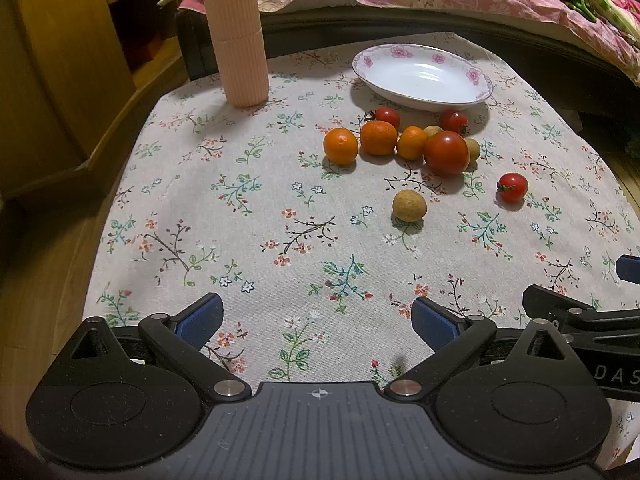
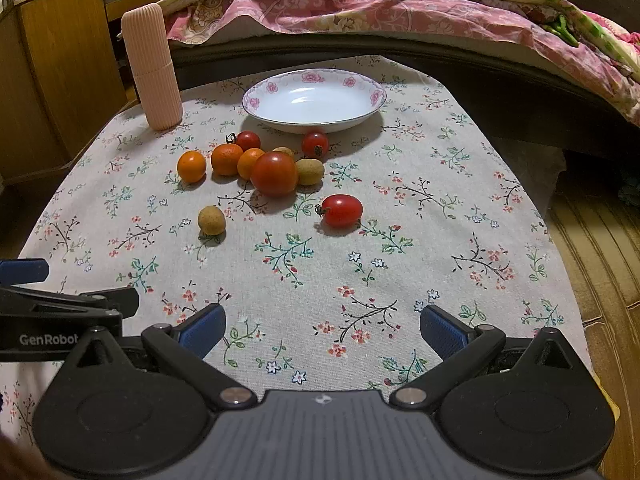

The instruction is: Organize fruits

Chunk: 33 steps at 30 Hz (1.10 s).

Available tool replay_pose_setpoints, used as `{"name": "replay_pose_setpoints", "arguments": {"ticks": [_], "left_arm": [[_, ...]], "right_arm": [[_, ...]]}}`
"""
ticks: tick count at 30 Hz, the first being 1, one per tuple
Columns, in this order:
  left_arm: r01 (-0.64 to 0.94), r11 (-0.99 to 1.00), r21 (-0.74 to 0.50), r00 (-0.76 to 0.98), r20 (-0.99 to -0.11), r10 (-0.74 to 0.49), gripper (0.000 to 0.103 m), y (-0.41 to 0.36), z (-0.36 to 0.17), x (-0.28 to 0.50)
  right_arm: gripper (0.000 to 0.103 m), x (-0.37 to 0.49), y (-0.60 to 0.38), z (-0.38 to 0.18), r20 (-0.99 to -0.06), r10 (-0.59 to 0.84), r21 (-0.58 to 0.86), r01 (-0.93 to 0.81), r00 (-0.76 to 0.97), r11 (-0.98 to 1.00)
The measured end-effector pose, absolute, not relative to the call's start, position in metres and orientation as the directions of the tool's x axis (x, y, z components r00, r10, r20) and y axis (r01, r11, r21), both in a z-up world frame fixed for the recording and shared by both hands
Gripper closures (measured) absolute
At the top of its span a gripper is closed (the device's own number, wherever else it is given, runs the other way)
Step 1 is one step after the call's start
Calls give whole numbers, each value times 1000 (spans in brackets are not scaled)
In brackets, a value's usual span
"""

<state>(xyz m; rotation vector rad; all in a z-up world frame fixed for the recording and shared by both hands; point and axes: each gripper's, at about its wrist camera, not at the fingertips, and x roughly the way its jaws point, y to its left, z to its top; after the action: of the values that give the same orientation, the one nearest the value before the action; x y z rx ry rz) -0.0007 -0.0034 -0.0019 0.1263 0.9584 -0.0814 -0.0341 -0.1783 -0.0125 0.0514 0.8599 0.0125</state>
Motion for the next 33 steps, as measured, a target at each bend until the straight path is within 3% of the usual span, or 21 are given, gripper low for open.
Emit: {"name": "replay_pose_setpoints", "arguments": {"ticks": [21, 33], "left_arm": [[143, 989, 39, 579, -814, -52, 1, 0, -8, 6], [249, 968, 22, 597, -790, -136, 2, -24, -16, 41]], "right_arm": [[0, -23, -179, -19, -760, 50, 44, -26, 648, 999], [23, 26, -194, -20, -751, 54, 22, -57, 658, 998]]}}
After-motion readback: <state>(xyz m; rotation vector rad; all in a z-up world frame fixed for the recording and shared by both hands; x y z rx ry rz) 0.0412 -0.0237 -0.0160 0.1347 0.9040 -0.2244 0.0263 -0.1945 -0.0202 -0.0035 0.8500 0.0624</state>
